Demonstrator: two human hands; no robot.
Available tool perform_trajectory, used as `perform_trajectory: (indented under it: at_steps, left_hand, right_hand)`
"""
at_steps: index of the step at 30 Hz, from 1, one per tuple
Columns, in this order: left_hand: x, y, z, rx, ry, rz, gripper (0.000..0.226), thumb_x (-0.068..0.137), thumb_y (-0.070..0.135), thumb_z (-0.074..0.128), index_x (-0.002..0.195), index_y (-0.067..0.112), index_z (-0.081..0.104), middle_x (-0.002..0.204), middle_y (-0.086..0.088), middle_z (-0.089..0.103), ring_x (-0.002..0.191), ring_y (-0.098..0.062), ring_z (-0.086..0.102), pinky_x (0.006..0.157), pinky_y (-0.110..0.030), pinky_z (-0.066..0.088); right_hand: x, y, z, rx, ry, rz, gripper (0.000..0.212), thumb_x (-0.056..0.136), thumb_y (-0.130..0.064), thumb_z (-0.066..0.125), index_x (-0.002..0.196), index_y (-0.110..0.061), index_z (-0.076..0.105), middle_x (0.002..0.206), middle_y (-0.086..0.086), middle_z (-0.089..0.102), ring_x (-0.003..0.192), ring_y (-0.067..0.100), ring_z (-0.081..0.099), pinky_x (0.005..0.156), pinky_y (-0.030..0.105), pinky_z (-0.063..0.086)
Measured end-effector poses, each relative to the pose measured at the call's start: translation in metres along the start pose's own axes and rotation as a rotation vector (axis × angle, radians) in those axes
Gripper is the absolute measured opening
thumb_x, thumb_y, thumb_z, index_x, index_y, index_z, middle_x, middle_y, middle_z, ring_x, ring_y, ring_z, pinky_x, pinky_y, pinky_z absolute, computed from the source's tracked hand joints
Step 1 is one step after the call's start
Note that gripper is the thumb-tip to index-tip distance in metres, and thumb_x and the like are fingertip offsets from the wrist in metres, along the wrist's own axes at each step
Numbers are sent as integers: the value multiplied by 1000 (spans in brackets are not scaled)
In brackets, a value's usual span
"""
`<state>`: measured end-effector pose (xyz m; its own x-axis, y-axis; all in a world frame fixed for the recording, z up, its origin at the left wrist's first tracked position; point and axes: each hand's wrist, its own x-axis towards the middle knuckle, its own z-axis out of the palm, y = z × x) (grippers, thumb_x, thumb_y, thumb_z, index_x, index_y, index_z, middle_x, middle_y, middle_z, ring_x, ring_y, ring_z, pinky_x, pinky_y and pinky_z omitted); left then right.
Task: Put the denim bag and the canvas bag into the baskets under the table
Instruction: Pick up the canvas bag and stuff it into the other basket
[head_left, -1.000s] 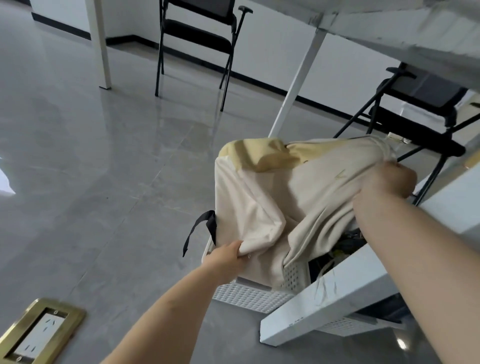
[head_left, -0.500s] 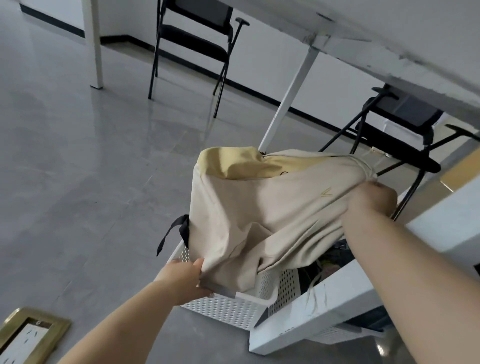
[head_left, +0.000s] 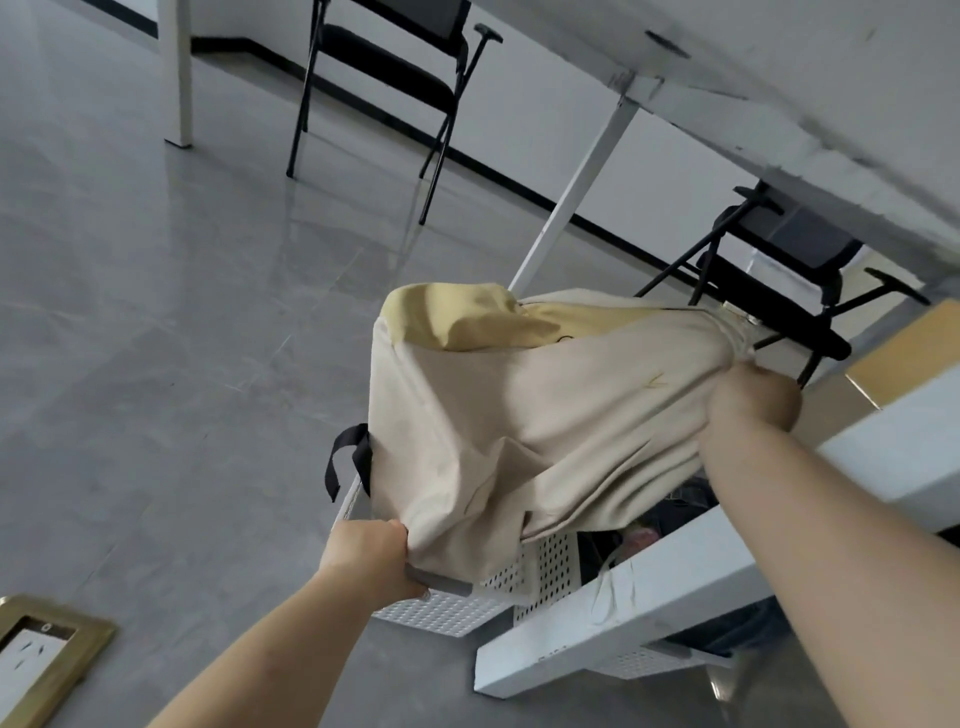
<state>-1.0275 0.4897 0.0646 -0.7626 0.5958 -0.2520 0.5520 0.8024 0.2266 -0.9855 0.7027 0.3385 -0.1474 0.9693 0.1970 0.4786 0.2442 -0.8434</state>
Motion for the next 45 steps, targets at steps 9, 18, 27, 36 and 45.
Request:
perform_trajectory:
  at_steps: [9, 18, 27, 36, 45]
  left_hand:
    - [4, -1, -44, -1124, 78, -19, 117, 64, 59, 73, 151, 23, 3, 156, -5, 16, 144, -21, 20, 116, -36, 21]
    - [61, 11, -103, -1511, 169, -43, 107, 72, 63, 66, 151, 28, 4, 160, 11, 10, 146, -11, 16, 119, -38, 20]
    - [105, 30, -46, -847, -149, -119, 83, 76, 36, 35, 148, 41, -5, 150, -11, 37, 135, -33, 37, 113, -40, 26]
    - [96, 33, -18, -404, -333, 13, 43, 94, 19, 43, 137, 18, 46, 139, 0, 52, 120, -25, 51, 103, -42, 40]
    - [58, -47, -53, -172, 349, -14, 58, 82, 51, 45, 133, 24, 48, 142, -9, 46, 134, -33, 38, 103, -44, 33]
  right_hand:
    - [-28, 42, 26, -8, -375, 82, 74, 79, -39, 66, 140, -13, 33, 137, 13, 50, 117, 34, 54, 95, 47, 49]
    - [-61, 69, 8, -177, -595, -271, 60, 84, -8, 49, 138, -33, 43, 123, 3, 56, 105, 24, 51, 90, 35, 42]
    - [-72, 95, 3, -286, -695, -374, 71, 81, -6, 54, 142, -37, 35, 142, -3, 49, 126, 20, 47, 92, 28, 36]
    - [-80, 111, -1, -411, -760, -385, 74, 82, -13, 55, 146, -36, 27, 145, -2, 47, 129, 21, 45, 92, 23, 32]
    - [-93, 93, 12, -1196, -704, -720, 90, 76, -72, 46, 148, -33, 9, 149, 11, 22, 135, 31, 31, 100, 40, 39]
